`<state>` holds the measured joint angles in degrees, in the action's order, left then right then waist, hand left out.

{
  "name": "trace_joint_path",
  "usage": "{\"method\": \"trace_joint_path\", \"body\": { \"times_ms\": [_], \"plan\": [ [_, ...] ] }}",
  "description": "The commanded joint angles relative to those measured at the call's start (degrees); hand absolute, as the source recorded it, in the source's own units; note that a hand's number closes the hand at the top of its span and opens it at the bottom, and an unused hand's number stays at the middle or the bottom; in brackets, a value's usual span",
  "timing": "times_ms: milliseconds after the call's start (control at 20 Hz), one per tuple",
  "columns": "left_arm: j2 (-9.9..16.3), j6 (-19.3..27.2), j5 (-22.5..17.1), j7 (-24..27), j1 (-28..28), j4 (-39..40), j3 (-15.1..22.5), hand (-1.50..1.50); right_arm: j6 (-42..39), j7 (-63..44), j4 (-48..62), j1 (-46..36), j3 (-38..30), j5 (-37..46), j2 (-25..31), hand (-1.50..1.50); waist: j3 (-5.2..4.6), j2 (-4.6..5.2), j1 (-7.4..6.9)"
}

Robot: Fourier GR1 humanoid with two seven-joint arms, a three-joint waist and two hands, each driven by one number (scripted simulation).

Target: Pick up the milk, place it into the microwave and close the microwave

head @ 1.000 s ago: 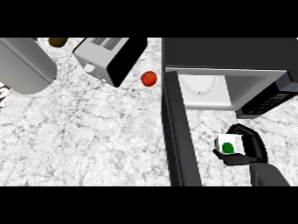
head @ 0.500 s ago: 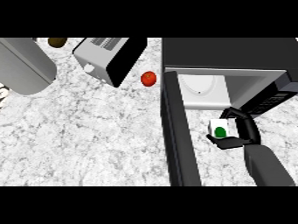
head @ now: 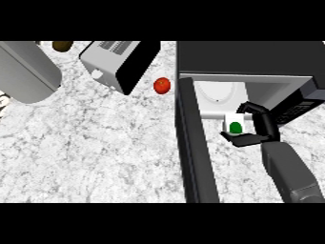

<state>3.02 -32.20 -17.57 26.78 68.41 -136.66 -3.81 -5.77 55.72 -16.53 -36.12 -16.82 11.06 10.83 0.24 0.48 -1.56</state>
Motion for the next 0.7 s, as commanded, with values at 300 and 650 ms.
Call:
{"method": "trace_joint_path", "body": {
  "times_ms": [300,650],
  "plan": [
    [0.8,0.34,-4.3,-0.76,-4.42,-2.88,-0.75,-1.5,2.92,-8.04,3.12,-10.95,0.06,0.89,5.28,1.5,-0.03,0.94,-2.72],
    [1.97,0.48,-3.97,-1.2,-7.2,-1.33,-1.0,-1.5,14.91,-8.13,2.38,-12.43,0.65,2.0,6.17,1.5,-0.13,1.62,-3.82]
  ]
}}
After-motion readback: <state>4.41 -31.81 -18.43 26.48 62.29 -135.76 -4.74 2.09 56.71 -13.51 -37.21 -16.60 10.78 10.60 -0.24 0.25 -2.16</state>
